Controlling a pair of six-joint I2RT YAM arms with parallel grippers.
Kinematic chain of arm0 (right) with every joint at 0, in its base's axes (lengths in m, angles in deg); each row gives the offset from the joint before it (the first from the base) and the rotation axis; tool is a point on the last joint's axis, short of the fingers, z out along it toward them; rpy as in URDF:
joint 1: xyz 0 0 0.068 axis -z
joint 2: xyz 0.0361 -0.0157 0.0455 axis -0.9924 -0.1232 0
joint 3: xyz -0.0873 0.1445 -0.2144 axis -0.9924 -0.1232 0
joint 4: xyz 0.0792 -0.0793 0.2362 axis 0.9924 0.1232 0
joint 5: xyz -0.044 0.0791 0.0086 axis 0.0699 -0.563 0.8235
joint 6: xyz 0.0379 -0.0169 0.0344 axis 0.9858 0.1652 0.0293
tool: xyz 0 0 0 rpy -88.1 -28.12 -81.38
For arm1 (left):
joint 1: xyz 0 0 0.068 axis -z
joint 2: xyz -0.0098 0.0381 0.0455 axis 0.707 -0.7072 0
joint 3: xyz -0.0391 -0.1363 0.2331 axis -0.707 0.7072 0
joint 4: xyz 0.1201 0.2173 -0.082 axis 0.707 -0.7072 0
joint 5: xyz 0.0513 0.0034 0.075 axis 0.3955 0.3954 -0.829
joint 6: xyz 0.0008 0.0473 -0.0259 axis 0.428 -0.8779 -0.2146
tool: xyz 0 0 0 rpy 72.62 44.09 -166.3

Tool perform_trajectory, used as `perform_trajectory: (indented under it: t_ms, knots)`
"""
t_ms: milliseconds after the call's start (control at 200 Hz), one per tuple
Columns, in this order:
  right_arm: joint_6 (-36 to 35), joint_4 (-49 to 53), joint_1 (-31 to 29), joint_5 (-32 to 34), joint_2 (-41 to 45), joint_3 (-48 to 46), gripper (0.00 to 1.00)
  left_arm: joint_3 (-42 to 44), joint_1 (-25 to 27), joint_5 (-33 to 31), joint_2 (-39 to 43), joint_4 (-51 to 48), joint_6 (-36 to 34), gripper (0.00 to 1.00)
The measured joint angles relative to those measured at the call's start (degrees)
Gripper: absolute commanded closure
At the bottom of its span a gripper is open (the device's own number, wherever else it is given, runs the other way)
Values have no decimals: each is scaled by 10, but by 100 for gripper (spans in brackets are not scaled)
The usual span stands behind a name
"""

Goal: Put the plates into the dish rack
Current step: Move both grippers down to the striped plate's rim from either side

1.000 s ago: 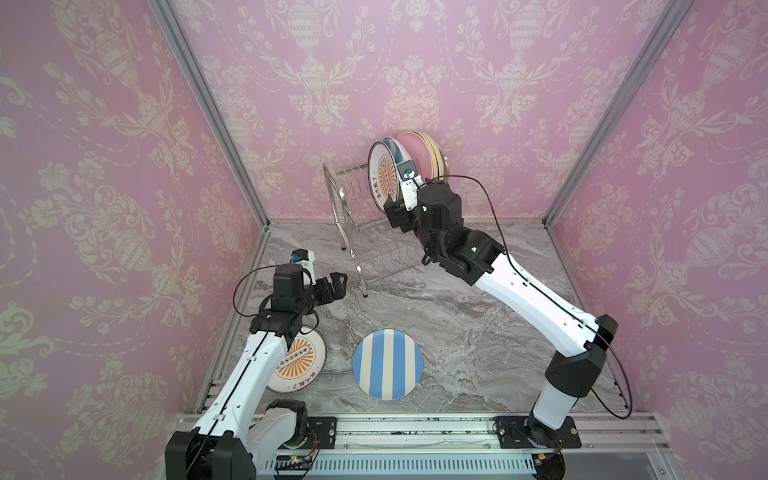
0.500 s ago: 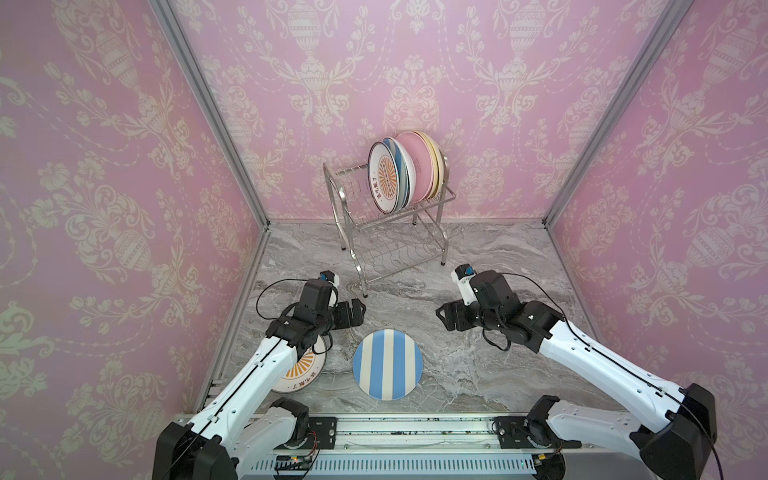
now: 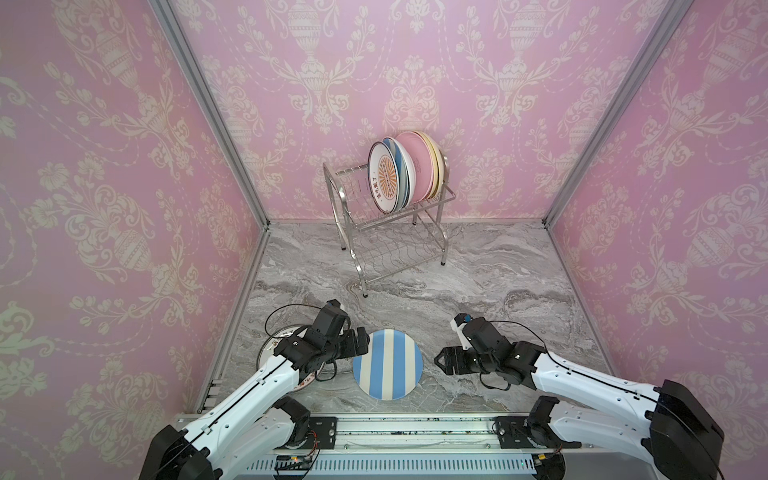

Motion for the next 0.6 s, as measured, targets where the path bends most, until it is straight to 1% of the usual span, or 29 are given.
perform_trajectory:
  t_ms: [245,425,600]
  knots:
    - [2,-49,-4,-30,-67,1,17,7,3,0,-3,0,14,1]
    - [2,-73,-4,-43,-89,3,17,27,3,2,-3,14,26,1]
    - [10,-79,-4,-43,-93,4,16,35,3,5,-9,16,35,1]
